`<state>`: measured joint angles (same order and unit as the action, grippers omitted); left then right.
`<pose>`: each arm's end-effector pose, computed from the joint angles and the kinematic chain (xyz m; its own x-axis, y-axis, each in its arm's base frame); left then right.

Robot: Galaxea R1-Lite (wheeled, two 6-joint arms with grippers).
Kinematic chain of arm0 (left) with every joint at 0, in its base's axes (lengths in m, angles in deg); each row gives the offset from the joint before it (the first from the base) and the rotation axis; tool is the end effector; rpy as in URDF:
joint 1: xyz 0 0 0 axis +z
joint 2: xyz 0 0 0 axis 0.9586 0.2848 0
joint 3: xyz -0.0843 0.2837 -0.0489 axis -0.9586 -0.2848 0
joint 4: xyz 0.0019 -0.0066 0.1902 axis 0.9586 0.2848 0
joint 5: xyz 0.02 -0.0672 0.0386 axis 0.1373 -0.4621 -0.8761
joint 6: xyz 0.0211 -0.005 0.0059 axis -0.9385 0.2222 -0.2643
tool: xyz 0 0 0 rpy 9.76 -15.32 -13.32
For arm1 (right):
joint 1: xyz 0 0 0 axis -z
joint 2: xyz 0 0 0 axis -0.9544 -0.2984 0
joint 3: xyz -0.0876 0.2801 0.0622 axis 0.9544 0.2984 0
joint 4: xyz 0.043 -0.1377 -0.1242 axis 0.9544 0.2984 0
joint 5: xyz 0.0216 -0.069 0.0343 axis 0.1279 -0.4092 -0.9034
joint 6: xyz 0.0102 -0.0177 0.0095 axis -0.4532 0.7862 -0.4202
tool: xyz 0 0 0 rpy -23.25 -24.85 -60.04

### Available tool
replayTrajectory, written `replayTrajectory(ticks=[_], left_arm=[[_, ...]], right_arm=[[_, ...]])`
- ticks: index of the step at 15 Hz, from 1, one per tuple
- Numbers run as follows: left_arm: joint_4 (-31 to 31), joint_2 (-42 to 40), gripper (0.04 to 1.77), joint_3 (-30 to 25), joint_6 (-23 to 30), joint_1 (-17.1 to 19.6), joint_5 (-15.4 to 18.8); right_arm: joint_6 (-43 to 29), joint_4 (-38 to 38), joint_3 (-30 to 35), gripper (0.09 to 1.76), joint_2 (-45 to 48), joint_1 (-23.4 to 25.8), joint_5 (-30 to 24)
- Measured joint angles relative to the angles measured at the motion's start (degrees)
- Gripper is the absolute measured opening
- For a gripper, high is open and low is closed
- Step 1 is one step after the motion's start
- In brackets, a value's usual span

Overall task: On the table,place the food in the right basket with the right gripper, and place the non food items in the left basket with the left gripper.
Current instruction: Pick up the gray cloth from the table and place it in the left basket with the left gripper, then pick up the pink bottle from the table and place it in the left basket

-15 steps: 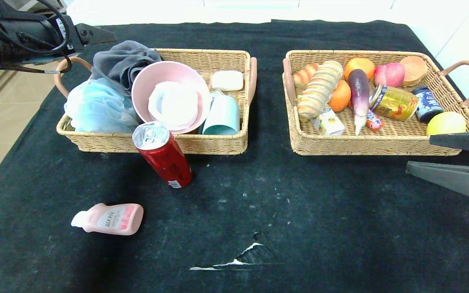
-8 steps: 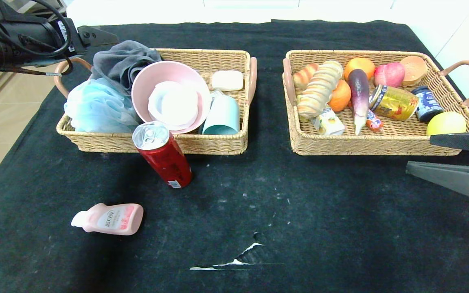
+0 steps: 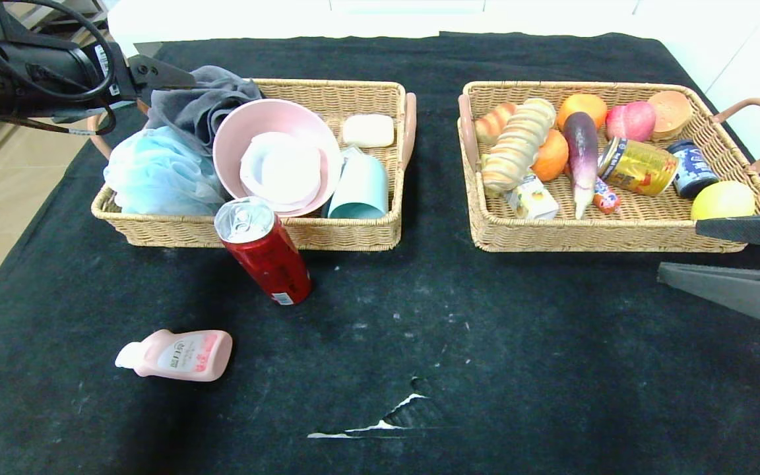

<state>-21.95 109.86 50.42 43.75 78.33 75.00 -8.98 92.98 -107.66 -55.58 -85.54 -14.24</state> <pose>0.3215 0.0203 0.3705 0.9621 -0.2321 -0.1432 0.2004 0.9578 -0.2060 0.1623 0.0471 0.2879 0.7500 0.6160 -0.2411 -0.6409 0.7668 -0.0348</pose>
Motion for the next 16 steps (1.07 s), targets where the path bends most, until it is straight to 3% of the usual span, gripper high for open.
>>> replayTrajectory(ticks=[7, 10, 12, 16], left_arm=[[16.54, -6.34, 1.7, -0.38, 0.11, -1.71, -1.08], [23.25, -8.48, 1.7, -0.55, 0.3, -3.12, -4.8], [29.44, -9.47, 1.71, -0.71, 1.49, -4.85, -9.96], [37.85, -10.14, 1.71, -0.61, 10.09, -8.84, -16.38]], right_arm=[[0.0, 0.09, 0.11, 1.71, 0.02, -0.38, 0.0], [0.05, 0.22, 0.15, 1.71, 0.02, -0.52, 0.0], [0.05, 0.24, 0.17, 1.71, -0.09, -0.6, 0.0], [0.07, 0.27, 0.17, 1.71, -0.34, -0.61, -0.02]])
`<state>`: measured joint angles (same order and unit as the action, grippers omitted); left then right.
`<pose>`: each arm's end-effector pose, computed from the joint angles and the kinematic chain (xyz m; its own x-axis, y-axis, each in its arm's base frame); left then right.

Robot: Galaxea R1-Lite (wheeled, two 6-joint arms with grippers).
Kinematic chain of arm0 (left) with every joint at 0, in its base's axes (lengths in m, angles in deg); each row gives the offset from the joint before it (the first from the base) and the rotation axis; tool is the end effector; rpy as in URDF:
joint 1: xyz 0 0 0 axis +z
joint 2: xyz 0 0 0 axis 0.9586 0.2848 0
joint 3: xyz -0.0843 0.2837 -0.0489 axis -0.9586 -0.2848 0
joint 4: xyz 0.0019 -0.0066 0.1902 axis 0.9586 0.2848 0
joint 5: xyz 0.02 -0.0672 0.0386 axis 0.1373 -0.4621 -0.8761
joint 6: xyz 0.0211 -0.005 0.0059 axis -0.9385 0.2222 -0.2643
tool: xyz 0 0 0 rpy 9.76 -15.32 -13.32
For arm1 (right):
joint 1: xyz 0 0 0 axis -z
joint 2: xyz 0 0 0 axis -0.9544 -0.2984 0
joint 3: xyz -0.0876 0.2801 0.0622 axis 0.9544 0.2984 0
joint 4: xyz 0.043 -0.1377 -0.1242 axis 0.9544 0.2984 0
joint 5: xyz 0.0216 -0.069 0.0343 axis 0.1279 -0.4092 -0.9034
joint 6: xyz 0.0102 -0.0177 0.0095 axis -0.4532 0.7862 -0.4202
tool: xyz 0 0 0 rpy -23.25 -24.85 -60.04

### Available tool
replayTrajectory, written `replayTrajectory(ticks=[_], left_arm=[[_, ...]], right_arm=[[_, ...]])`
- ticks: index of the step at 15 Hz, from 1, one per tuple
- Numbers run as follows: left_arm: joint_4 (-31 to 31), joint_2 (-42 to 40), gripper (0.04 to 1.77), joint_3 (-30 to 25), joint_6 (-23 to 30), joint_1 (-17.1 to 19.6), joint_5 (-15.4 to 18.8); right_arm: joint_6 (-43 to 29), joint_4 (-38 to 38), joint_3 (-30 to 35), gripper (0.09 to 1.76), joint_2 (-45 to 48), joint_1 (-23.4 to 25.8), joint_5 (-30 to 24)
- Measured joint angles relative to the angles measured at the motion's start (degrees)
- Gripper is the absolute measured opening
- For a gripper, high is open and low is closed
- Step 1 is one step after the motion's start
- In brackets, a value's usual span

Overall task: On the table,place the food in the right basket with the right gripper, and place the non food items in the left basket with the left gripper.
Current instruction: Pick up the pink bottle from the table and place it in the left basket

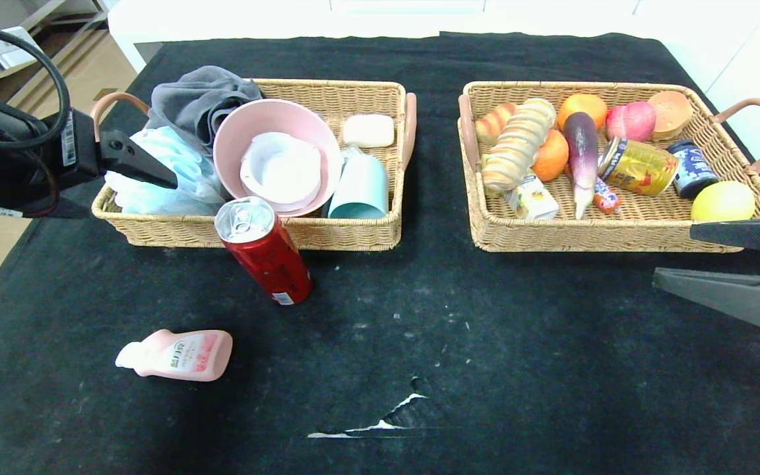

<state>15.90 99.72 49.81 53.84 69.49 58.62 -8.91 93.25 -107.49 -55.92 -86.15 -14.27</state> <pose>0.2329 -0.0169 0.3555 0.7941 -0.0877 -0.6014 -0.1094 0.9528 -0.2834 0.1634 0.0492 0.2856 0.7398 0.6235 -0.2528 -0.6501 0.7593 -0.0296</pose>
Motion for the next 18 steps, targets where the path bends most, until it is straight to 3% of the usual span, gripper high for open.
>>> replayTrajectory(ticks=[3, 6, 10, 18], left_arm=[[2.8, 0.09, 1.71, -1.15, 8.02, -2.86, -3.35], [2.93, 0.28, 1.71, -3.66, 13.62, -3.83, -3.64], [2.8, 0.15, 1.72, -7.88, 24.81, -3.86, -4.01], [2.21, -1.48, 1.72, -17.03, 36.61, -5.73, -3.6]], right_arm=[[0.0, -0.02, 0.0, 1.71, -0.05, 0.0, 0.0], [0.0, -0.07, 0.0, 1.71, -0.05, 0.01, 0.0], [0.01, -0.11, -0.04, 1.71, 0.02, 0.09, 0.06], [0.0, -0.2, -0.11, 1.71, -0.02, 0.2, 0.26]])
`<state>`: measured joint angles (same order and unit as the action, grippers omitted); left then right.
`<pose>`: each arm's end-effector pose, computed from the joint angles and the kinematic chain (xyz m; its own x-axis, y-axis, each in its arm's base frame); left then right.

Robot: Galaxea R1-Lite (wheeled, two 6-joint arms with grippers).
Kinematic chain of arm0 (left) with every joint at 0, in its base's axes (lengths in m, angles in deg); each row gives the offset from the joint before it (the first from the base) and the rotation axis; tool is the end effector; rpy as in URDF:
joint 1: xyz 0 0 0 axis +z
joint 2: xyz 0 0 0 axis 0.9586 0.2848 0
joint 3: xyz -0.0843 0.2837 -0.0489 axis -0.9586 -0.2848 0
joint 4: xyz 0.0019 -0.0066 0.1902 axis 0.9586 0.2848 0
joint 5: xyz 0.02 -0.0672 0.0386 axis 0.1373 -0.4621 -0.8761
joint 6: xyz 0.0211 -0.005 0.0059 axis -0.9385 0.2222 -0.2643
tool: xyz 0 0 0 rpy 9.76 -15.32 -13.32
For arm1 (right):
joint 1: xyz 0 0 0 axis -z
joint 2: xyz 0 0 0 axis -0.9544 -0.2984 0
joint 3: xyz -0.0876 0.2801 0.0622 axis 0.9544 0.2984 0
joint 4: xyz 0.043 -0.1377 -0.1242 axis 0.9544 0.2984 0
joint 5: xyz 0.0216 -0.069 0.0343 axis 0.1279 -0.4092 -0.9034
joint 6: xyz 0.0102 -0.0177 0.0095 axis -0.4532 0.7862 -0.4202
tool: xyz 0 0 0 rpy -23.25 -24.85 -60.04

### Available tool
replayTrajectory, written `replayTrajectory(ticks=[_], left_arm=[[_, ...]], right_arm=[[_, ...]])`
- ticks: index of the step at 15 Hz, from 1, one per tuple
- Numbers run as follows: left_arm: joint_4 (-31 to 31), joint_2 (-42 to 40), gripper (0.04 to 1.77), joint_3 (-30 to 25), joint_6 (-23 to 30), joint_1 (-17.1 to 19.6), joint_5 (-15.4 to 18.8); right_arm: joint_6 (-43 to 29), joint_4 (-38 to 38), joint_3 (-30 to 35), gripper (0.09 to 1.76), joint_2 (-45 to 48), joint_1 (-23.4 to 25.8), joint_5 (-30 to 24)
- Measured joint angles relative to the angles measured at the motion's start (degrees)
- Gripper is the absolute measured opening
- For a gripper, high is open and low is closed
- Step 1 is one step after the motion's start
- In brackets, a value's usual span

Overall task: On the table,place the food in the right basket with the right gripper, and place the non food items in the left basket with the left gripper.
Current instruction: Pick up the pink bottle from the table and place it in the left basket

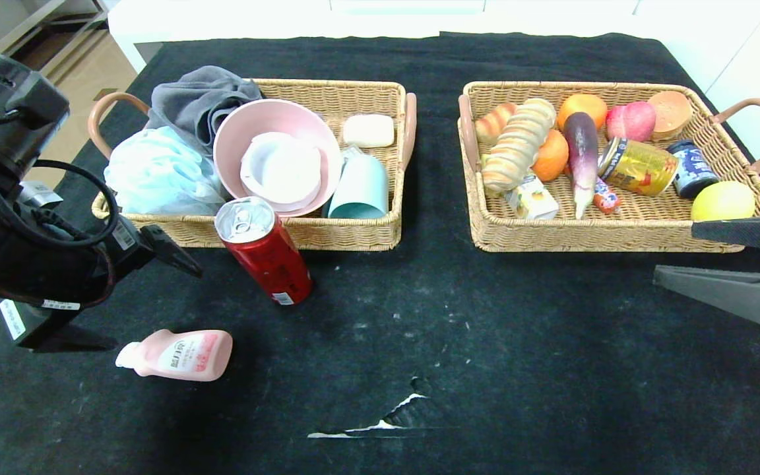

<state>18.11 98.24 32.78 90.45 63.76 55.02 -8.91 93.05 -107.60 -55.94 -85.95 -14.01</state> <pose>0.2259 -0.0379 0.2889 0.5737 -0.0673 -0.8163 -0.5826 0.6669 -0.4645 0.1638 0.0486 0.2864 0.7460 0.6177 -0.2490 -0.6439 0.7644 -0.0330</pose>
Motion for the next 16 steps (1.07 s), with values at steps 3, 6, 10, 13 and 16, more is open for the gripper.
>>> replayTrajectory(ticks=[3, 6, 10, 13, 16], left_arm=[[-0.09, 0.22, 1.72, -2.69, 3.55, -1.19, 0.02], [-1.46, 0.4, 1.72, -6.23, 4.02, -1.28, 0.3], [-8.27, 0.44, 1.72, -10.89, 4.33, -1.02, 0.37], [-8.52, 1.07, 1.72, -11.47, 4.33, -0.52, 0.52], [-8.55, 2.86, 1.72, -11.39, 4.3, 0.68, 0.61]], right_arm=[[0.01, -0.1, -0.02, 1.71, -0.02, 0.01, 0.0], [0.01, -0.1, -0.06, 1.71, -0.02, 0.06, 0.0], [0.0, -0.07, -0.09, 1.71, 0.02, 0.11, 0.0], [0.01, -0.05, -0.09, 1.71, 0.02, 0.17, 0.0], [0.01, -0.07, -0.13, 1.71, 0.13, 0.22, 0.0]])
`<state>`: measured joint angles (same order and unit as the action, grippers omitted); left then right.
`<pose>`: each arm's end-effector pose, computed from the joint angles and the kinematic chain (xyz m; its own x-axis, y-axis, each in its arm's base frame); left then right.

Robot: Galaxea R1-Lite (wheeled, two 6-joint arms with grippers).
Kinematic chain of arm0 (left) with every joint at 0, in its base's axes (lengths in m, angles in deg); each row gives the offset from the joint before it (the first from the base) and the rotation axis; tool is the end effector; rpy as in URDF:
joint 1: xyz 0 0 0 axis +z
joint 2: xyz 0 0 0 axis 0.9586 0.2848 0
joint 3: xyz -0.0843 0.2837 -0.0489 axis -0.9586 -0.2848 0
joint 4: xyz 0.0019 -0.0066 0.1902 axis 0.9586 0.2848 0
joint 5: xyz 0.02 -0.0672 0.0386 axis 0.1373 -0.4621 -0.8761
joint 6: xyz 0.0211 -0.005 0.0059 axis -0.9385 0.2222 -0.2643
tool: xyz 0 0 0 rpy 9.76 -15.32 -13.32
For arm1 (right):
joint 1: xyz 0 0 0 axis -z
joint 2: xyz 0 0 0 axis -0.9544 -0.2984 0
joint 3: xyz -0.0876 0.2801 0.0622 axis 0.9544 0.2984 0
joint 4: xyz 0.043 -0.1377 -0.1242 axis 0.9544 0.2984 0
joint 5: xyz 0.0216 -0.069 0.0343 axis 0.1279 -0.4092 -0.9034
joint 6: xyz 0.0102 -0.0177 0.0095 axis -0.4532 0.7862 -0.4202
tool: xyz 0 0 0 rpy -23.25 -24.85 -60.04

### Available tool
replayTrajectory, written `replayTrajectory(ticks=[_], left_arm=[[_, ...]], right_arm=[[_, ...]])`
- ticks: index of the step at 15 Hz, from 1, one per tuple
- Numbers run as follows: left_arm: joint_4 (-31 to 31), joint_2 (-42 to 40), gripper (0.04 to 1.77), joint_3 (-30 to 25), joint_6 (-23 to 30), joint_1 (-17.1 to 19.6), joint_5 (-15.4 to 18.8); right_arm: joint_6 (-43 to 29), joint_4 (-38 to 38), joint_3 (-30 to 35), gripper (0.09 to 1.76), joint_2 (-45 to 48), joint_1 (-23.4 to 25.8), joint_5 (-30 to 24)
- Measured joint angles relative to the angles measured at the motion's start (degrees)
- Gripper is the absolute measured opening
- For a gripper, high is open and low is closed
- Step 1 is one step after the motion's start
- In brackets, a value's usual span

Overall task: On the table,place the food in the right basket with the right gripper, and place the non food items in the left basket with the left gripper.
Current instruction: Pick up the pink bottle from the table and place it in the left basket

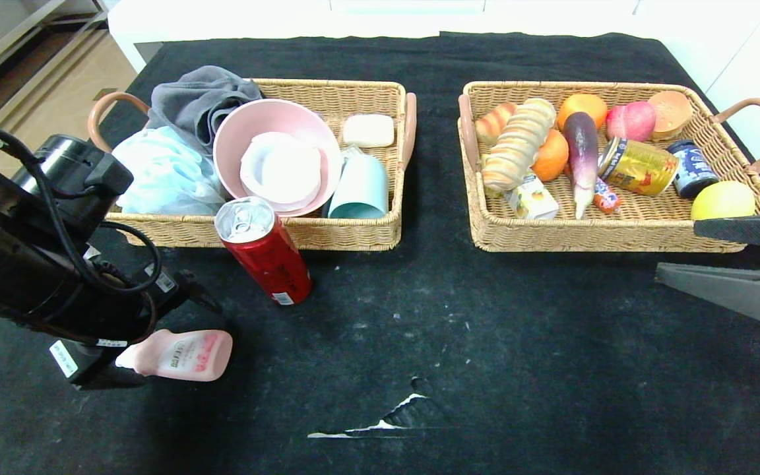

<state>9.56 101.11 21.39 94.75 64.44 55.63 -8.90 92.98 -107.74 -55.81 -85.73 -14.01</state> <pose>0.2449 -0.0384 0.2378 0.4899 -0.0579 -0.8698 -0.6733 0.6087 -0.4197 0.1633 0.0479 0.2876 0.7498 0.6151 -0.2439 -0.6408 0.7668 -0.0359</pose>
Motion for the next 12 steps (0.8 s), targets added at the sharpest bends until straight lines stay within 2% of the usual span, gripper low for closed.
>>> replayTrajectory(ticks=[12], left_arm=[[-1.24, 2.91, 1.72, -0.22, -0.01, 0.48, 0.07]], right_arm=[[-0.01, -0.02, 0.1, 1.71, 0.02, 0.04, 0.05]])
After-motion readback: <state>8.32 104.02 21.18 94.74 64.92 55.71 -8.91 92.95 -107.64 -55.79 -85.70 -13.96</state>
